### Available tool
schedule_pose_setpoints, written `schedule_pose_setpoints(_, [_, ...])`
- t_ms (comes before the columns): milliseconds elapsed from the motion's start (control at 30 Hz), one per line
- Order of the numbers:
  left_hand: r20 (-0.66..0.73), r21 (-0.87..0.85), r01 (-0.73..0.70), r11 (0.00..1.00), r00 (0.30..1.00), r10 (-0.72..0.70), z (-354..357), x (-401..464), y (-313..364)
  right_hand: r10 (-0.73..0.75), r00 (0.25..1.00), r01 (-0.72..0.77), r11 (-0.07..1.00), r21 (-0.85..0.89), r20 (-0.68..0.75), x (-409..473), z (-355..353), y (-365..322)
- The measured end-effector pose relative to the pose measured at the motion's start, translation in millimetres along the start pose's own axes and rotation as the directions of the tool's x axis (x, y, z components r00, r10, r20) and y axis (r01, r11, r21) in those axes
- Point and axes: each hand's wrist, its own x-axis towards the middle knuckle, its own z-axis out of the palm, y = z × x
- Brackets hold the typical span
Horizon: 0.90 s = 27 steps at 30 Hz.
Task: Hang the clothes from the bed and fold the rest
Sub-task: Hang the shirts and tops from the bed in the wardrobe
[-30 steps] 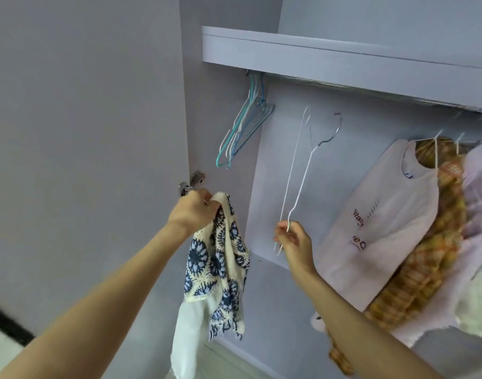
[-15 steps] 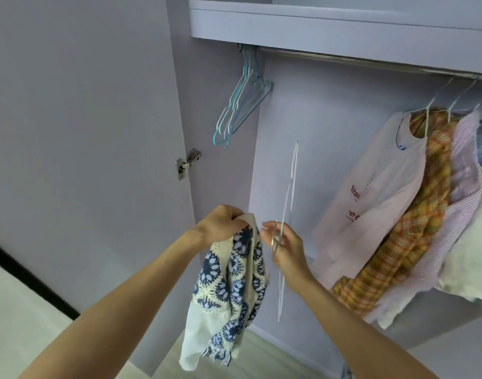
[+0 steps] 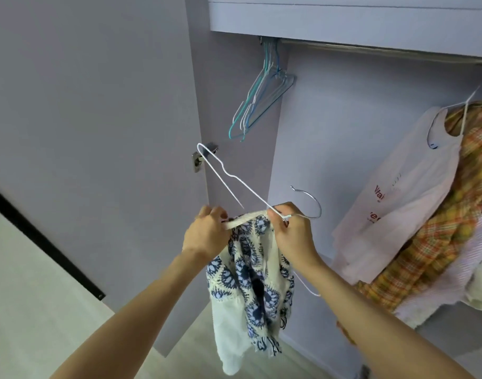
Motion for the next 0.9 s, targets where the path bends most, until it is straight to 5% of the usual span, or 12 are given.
schedule_pose_setpoints(133, [-0.085, 0.018, 0.161, 0.987, 0.984, -0.159, -3.9, -2.4, -22.6, 0.107, 0.994, -0.107, 0.993, -0.046, -0.005, 5.9, -6.4, 6.3])
schedule_pose_setpoints(233, [-0.124, -0.138, 0.28, 0.95, 0.947, -0.297, -11.1, -0.6, -47.7, 0.173, 0.983, -0.172, 0.985, 0.022, -0.064, 9.6, -14.2, 11.4])
schedule_pose_setpoints(400, [0.113, -0.533, 0.422, 0.733, 0.894, -0.432, -16.7, 3.7, -75.0, 0.228, 0.973, -0.221, 0.958, 0.183, -0.019, 12.3, -22.6, 19.5])
schedule_pose_setpoints(500, [0.093, -0.454, 0.422, 0.785, 0.898, -0.429, -19.9, 13.2, -82.5, 0.179, 0.949, -0.232, 0.953, 0.194, 0.259, 14.9, -30.2, 24.3])
schedule_pose_setpoints(667, [-0.007, 0.015, 0.349, 0.937, 0.937, -0.348, -42.0, 22.0, -94.6, 0.161, 0.657, -0.382, 0.913, 0.141, 0.737, 22.8, -52.0, 30.9])
schedule_pose_setpoints(767, [-0.138, -0.02, 0.283, 0.959, 0.949, -0.283, -49.2, 20.9, -88.4, 0.226, 0.546, -0.2, 0.97, -0.137, 0.806, 31.2, -55.9, 26.8])
schedule_pose_setpoints(900, [-0.197, -0.077, 0.127, 0.989, 0.97, -0.14, -50.2, 12.9, -60.5, 0.351, 0.543, 0.109, 0.872, -0.478, 0.763, 37.2, -41.4, 19.8])
